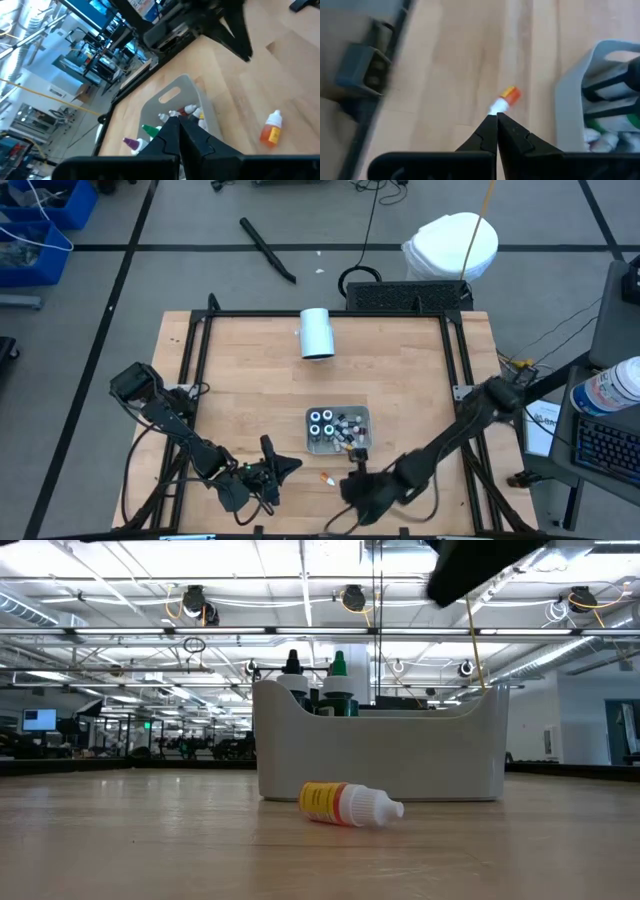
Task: Pick & Place food coloring
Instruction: Put the orange food coloring bottle into the gray bin
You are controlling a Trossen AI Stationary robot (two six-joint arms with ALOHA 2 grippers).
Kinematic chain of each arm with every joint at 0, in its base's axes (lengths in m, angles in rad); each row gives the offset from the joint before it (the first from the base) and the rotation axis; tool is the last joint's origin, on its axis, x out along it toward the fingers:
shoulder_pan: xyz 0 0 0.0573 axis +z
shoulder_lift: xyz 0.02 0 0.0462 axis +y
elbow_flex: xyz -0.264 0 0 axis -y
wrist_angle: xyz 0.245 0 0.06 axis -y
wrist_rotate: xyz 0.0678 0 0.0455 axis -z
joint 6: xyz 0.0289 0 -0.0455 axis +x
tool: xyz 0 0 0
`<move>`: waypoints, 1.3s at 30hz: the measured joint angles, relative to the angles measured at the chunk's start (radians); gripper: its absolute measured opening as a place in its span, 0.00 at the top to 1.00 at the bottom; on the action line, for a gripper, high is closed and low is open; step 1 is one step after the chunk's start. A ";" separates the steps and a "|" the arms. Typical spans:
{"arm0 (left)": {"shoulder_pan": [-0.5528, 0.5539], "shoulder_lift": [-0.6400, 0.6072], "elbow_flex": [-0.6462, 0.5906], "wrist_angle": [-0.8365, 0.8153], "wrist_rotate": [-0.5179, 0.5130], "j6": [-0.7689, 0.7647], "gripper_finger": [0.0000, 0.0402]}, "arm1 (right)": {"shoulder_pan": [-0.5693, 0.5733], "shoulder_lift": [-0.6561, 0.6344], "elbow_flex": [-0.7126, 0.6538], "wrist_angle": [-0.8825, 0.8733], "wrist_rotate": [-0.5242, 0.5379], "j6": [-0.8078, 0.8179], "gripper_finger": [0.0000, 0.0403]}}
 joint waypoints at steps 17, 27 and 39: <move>-0.074 -0.002 0.000 -0.171 -0.031 -0.070 0.97 | 0.000 0.244 0.165 0.046 0.022 0.209 0.66; -0.113 -0.002 0.000 -0.258 -0.030 -0.118 0.92 | -0.021 0.303 0.165 -0.028 0.061 0.293 0.57; -0.101 -0.003 0.000 -0.264 -0.028 -0.127 0.97 | -0.023 0.308 0.165 -0.074 0.181 0.332 0.57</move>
